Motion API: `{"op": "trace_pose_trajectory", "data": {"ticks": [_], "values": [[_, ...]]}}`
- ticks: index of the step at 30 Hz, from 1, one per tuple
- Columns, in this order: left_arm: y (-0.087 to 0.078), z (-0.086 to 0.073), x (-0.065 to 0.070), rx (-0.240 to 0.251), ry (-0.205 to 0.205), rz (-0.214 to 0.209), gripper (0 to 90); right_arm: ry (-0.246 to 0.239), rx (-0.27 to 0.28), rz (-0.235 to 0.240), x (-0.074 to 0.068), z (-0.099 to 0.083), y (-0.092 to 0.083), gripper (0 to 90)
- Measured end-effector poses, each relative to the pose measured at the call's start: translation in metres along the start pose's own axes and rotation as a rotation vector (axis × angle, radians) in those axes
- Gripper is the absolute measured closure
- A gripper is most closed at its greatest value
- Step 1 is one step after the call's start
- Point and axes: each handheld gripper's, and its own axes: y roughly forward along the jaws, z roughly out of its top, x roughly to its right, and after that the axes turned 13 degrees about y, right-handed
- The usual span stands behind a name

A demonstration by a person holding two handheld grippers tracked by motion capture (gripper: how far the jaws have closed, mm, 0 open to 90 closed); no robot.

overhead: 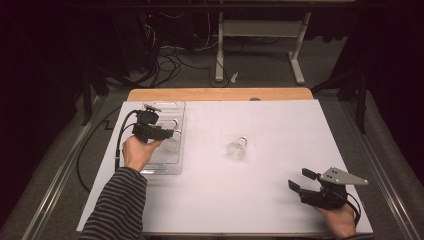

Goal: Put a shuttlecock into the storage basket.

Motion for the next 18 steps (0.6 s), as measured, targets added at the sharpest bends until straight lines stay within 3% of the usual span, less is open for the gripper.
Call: {"op": "trace_pose_trajectory", "data": {"ticks": [18], "values": [[-0.013,-0.003,0.006,0.034,0.021,0.003,45.9,0.001,0.001,0.000,0.000,0.000,0.000,31.4]]}}
